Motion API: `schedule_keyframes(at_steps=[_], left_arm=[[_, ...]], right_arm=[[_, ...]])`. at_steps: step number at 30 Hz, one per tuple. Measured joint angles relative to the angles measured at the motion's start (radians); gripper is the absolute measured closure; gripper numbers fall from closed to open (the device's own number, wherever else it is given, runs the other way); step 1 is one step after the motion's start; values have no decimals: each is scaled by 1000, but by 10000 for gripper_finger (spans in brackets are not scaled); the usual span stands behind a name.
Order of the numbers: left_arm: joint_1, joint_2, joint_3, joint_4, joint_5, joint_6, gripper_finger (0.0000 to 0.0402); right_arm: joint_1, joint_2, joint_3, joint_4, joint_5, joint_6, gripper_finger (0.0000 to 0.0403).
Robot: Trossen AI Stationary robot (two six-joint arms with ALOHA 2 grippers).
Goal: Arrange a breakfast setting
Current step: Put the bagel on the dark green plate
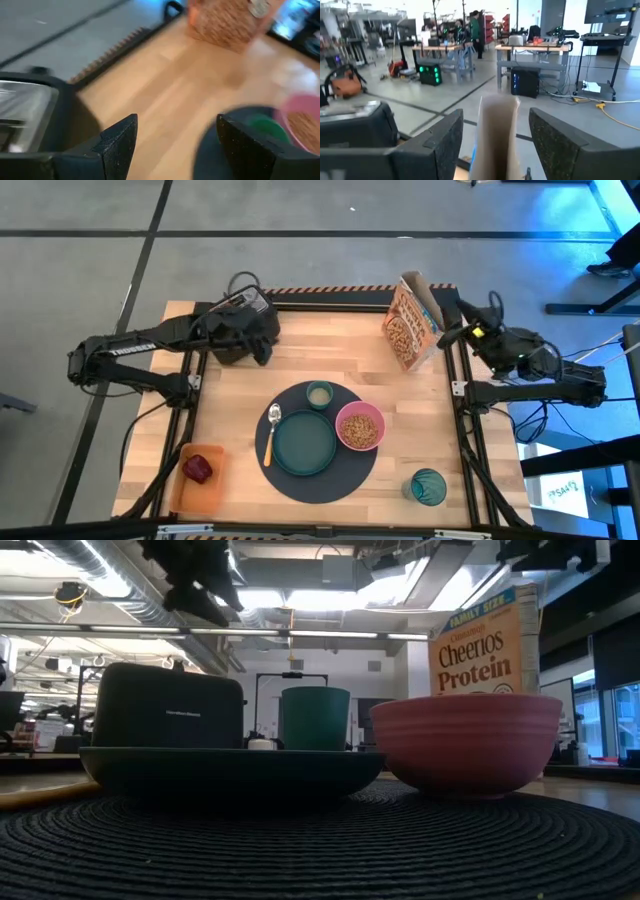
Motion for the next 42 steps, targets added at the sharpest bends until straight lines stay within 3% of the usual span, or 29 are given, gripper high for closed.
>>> schedule_keyframes(at_steps=[6,15,20,26,42], left_arm=[[135,-56,0,-44,-36,37,157],[536,-33,0,-186,135,230,190],[679,-19,0,-247,166,315,201],[750,-4,0,-263,199,393,225],[749,75,5,-301,172,427,313]], right_arm=[[0,20,62,5,-9,1,186],[0,134,124,35,-68,4,186],[0,195,134,54,-88,37,186],[0,242,133,44,-104,90,186],[0,262,134,57,-123,153,199]])
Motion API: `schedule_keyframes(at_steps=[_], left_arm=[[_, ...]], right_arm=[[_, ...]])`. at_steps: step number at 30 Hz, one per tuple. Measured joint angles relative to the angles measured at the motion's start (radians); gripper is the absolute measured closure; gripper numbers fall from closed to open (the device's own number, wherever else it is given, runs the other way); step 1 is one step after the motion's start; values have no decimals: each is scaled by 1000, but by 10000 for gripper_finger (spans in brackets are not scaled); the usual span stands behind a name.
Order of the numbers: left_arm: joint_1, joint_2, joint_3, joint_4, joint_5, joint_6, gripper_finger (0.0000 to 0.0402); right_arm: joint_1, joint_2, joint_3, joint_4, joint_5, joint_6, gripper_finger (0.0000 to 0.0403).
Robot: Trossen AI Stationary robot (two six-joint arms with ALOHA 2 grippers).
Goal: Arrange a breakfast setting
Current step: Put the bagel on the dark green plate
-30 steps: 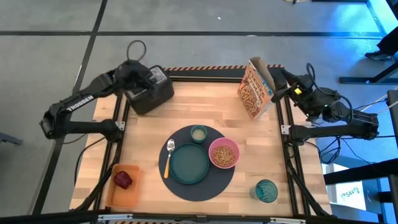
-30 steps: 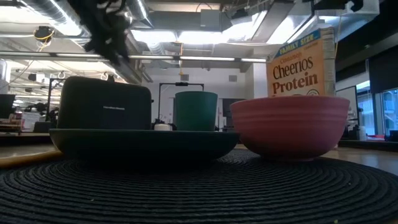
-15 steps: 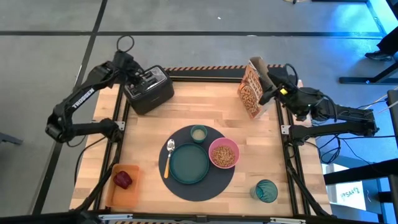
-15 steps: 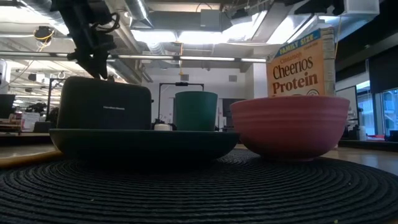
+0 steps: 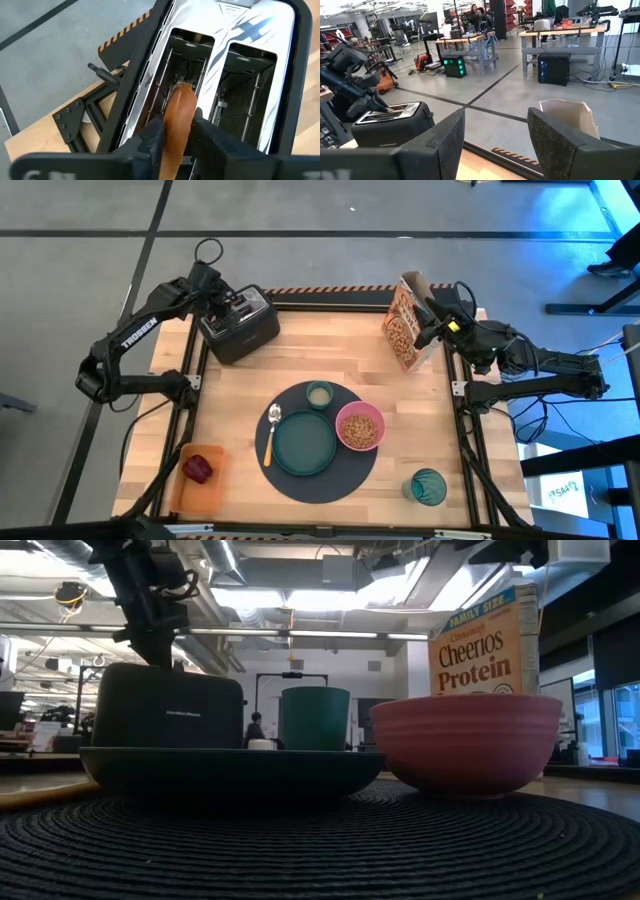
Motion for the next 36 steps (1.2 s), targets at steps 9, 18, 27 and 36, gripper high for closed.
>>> schedule_keyframes(at_steps=[9,18,27,36], left_arm=[[-5,-24,-2,1,-41,0,391],[-39,-35,165,-29,-125,-27,388],[-112,-63,406,-87,105,-35,388],[-372,-72,385,-44,446,-234,388]], right_arm=[[0,-8,0,0,0,0,199],[0,-21,0,-2,-10,-23,199],[0,-27,0,-3,-21,-27,199],[0,-27,0,-3,-21,-31,199]])
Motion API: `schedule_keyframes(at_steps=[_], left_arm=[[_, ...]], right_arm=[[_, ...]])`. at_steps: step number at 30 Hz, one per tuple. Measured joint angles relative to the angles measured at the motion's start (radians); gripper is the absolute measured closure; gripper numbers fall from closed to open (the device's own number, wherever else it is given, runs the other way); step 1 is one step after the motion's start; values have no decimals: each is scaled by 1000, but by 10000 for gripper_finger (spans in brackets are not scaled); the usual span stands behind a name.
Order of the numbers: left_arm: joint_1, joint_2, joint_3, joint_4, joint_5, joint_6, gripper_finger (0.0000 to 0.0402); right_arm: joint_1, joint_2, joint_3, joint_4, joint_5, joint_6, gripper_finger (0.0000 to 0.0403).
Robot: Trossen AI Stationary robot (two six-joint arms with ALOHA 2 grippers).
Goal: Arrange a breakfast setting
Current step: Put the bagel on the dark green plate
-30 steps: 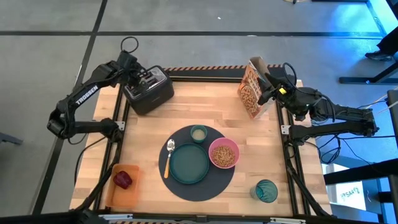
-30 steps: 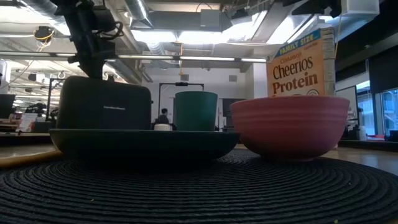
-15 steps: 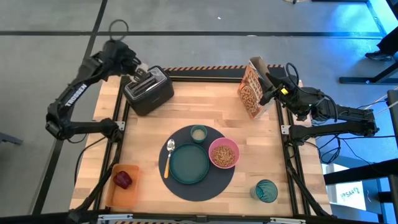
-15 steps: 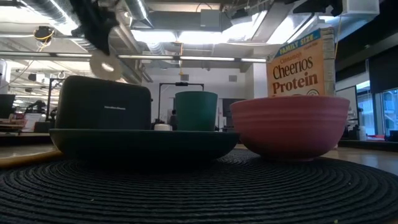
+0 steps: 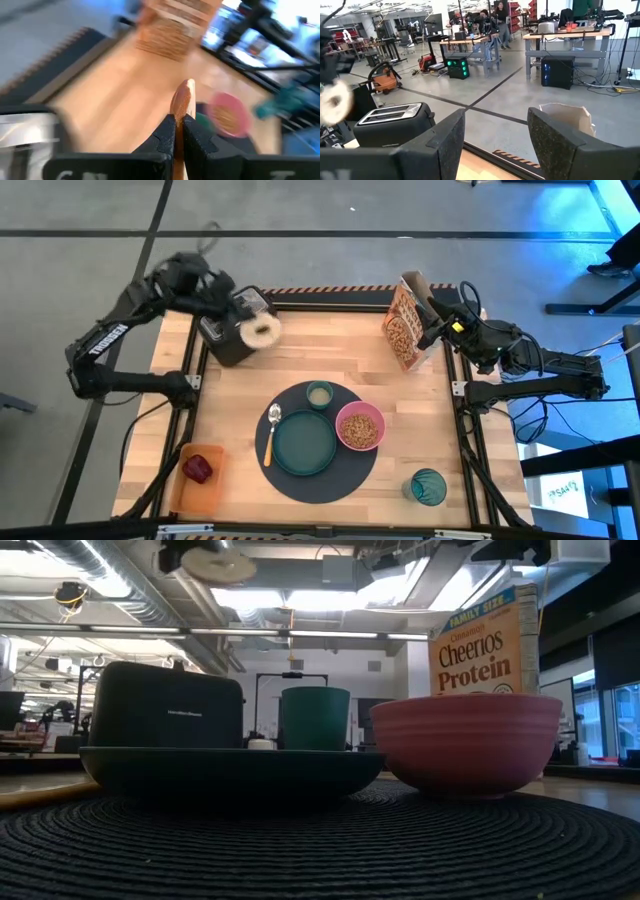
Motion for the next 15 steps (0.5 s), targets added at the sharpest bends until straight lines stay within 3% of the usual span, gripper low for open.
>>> schedule_keyframes(at_steps=[8,15], left_arm=[[-370,0,-201,183,-48,-200,388],[-611,33,-446,453,-79,-402,388]], right_arm=[[0,0,0,3,-6,-10,199],[0,-12,0,5,-31,-23,199]])
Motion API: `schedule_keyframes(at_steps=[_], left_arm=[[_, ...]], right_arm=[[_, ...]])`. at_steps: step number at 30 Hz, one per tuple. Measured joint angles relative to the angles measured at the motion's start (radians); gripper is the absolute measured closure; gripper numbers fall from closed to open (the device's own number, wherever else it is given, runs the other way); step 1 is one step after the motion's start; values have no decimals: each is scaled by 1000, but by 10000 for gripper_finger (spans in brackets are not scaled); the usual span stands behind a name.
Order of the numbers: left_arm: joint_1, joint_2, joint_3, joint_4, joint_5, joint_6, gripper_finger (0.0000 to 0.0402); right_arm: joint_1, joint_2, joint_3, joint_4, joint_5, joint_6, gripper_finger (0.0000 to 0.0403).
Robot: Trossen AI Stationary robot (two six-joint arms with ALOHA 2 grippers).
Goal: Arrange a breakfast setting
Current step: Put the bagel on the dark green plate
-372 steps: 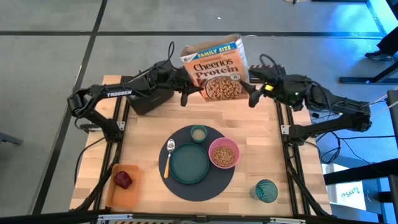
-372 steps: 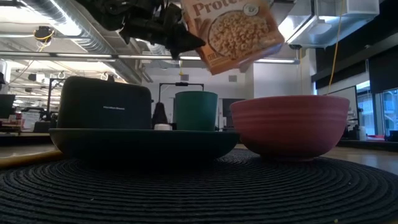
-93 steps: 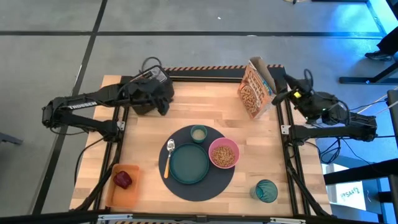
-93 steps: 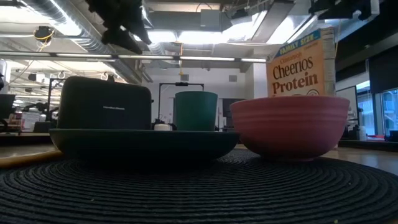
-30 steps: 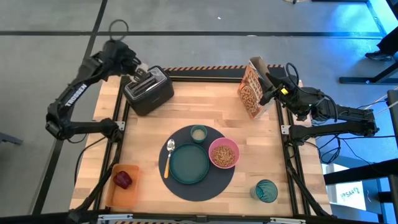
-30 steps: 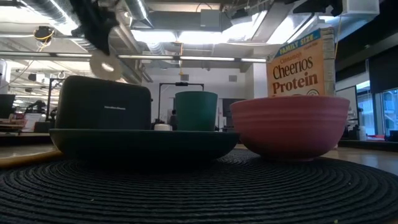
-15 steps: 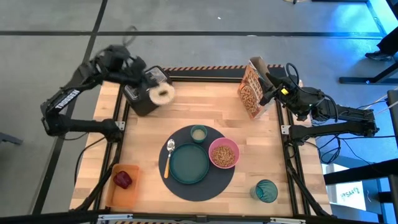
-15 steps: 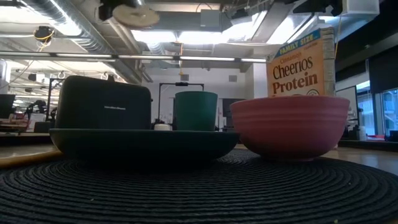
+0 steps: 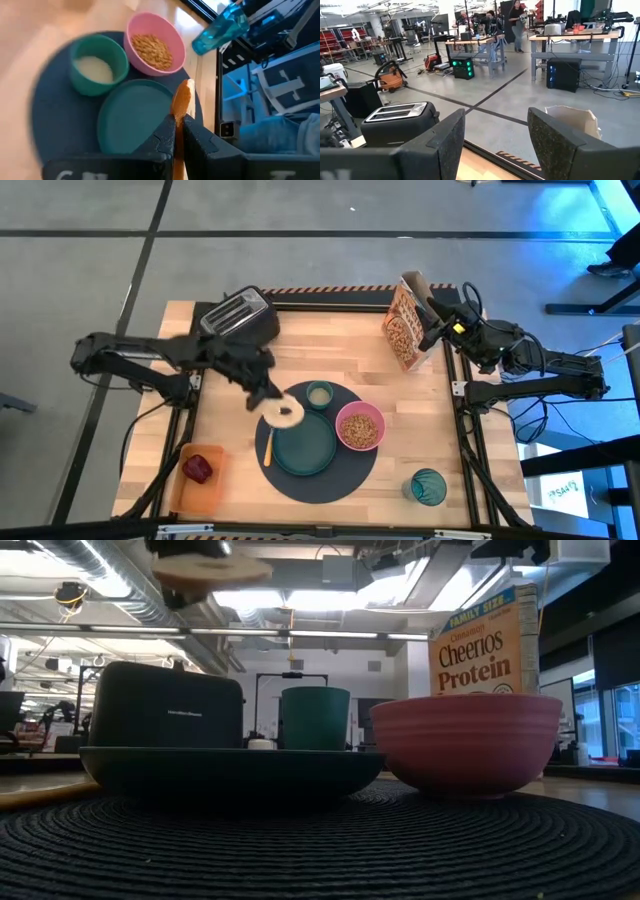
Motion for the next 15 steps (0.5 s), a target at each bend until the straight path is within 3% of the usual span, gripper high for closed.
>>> schedule_keyframes(at_steps=[5,15], left_arm=[[-89,70,-146,220,-48,-80,388],[-123,260,-228,230,-67,-80,388]], right_arm=[[0,-6,0,0,0,0,199],[0,-10,0,0,-17,0,199]])
